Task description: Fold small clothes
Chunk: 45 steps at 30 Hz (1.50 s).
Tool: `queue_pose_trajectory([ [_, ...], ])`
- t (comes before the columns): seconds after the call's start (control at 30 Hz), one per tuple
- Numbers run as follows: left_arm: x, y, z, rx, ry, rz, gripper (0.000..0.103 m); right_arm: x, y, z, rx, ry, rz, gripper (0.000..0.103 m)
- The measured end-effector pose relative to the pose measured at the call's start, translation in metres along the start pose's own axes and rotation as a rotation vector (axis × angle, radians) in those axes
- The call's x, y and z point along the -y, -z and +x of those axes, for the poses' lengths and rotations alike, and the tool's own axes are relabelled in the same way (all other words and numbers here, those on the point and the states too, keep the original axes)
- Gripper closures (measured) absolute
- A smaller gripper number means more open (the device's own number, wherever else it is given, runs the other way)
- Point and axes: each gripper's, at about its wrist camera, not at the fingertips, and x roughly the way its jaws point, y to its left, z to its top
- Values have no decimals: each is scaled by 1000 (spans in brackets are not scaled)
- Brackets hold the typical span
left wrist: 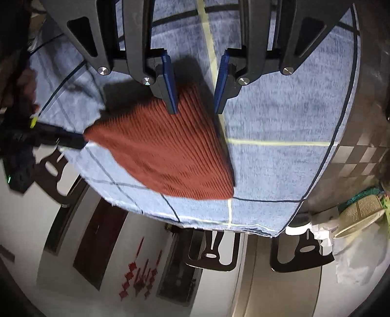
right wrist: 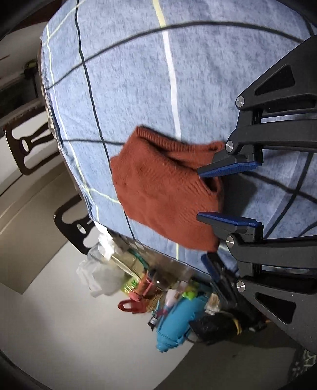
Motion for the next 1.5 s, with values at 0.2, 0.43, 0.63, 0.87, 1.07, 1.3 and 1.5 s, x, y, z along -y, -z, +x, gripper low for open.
queue_pose_trajectory([
  [0.2, 9, 2, 15, -44, -13, 26, 69, -2, 0, 19, -47, 20, 18, 72],
  [0.43, 10, 2, 22, -52, 5, 7, 69, 1, -2, 20, -16, 42, -5, 92],
  [0.63, 0, 1, 17, -15, -1, -29, 71, 11, 13, 13, -15, 149, -54, 92],
  [0.87, -1, -2, 3, -23, 24, -37, 71, -4, 14, -3, 40, 217, -137, 81],
  [1.07, 5, -29, -14, 75, 22, -24, 71, -26, -1, 12, 91, 255, -243, 81],
  [1.3, 15, -26, 46, 19, -39, 43, 67, -4, 0, 42, 39, 316, -258, 82],
  [1.5, 14, -36, 36, 5, -29, 20, 68, -29, -12, 28, 91, 339, -306, 82],
])
